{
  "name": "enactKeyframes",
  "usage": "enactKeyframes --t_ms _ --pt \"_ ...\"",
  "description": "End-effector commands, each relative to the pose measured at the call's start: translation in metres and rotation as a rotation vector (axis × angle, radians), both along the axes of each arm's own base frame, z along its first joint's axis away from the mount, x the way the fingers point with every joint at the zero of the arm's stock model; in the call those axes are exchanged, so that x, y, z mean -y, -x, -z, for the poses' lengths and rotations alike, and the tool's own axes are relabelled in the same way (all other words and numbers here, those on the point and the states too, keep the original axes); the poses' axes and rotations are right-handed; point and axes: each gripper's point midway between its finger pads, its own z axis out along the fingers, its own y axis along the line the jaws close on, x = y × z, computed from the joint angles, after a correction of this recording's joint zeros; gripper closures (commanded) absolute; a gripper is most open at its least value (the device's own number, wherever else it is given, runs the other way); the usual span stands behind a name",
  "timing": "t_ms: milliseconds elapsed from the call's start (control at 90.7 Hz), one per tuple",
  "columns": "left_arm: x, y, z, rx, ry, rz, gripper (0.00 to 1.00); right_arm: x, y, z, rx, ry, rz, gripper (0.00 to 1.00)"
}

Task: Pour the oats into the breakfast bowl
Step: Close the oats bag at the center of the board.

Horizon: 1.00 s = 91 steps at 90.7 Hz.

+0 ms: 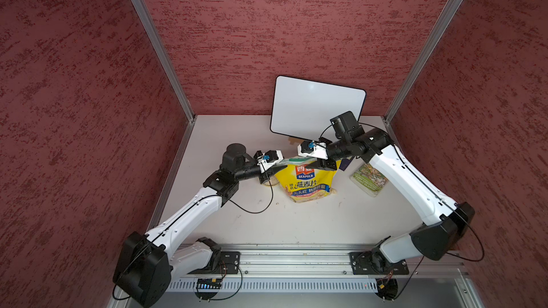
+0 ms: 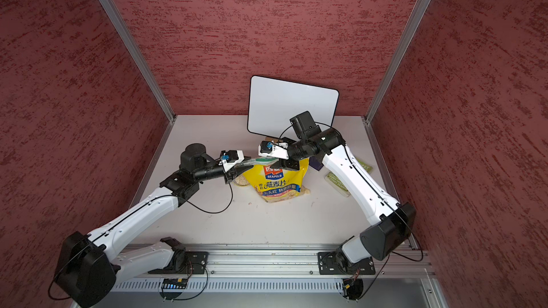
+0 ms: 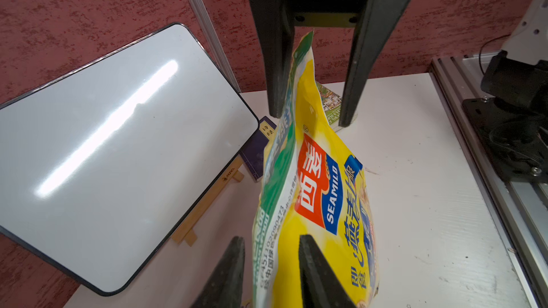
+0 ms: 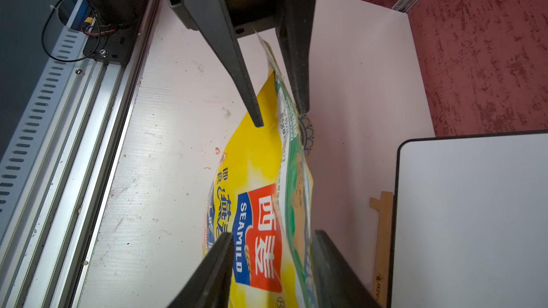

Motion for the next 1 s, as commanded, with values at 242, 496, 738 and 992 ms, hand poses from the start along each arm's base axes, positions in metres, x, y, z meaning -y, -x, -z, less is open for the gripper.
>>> enactKeyframes --t_ms 242,496,738,992 --pt "-0.003 0.006 0.004 0.024 -0.005 0.004 0.50 0.002 -0.009 0.016 0.048 0.040 0.027 0.52" --pt "-0.001 -0.001 0.009 0.013 -0.024 -0.008 0.60 0.000 -0.012 0.012 0.083 0.028 0.024 0.58" --pt "-0.001 -0.001 0.010 0.010 -0.029 -0.010 0.72 0.001 -0.015 0.013 0.100 0.033 0.029 0.76" --pt "-0.002 0.000 0.012 0.003 -0.032 -0.008 0.90 0.003 -0.015 0.012 0.129 0.039 0.026 1.00"
